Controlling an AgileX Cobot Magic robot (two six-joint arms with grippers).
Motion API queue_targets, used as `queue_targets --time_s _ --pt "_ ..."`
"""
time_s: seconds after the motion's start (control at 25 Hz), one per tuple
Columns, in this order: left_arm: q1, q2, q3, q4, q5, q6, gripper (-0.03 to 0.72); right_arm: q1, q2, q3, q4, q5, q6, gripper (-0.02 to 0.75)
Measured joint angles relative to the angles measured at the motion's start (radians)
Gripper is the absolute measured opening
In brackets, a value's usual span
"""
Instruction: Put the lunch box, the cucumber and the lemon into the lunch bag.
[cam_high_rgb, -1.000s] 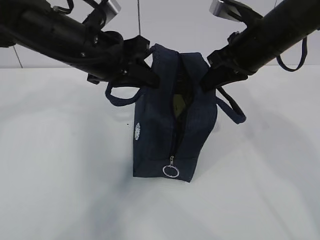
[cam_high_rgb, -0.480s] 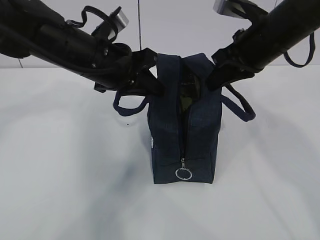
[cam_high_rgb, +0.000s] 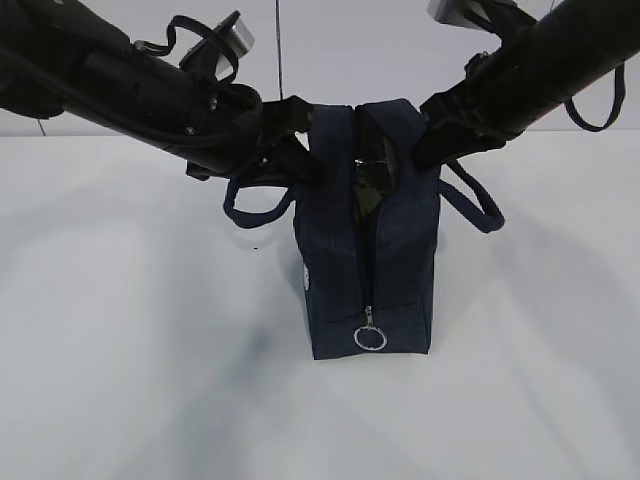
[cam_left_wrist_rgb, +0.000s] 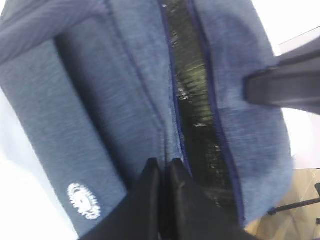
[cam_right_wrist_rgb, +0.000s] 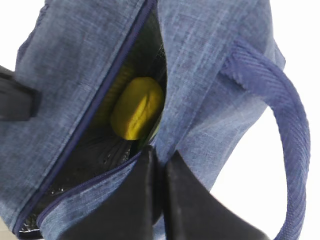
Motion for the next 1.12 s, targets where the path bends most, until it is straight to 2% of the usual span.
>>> queue_targets --time_s 0.76,1.12 --pt "0.000 0.038 0.000 -0.024 -0.072 0.008 -0.005 0.000 0.027 0.000 0.006 -0.037 0.000 0.018" --pt "-0.005 0.038 0.000 -0.098 -0.112 0.060 -0.005 0.000 0.031 0.000 0.040 -0.099 -0.002 0.018"
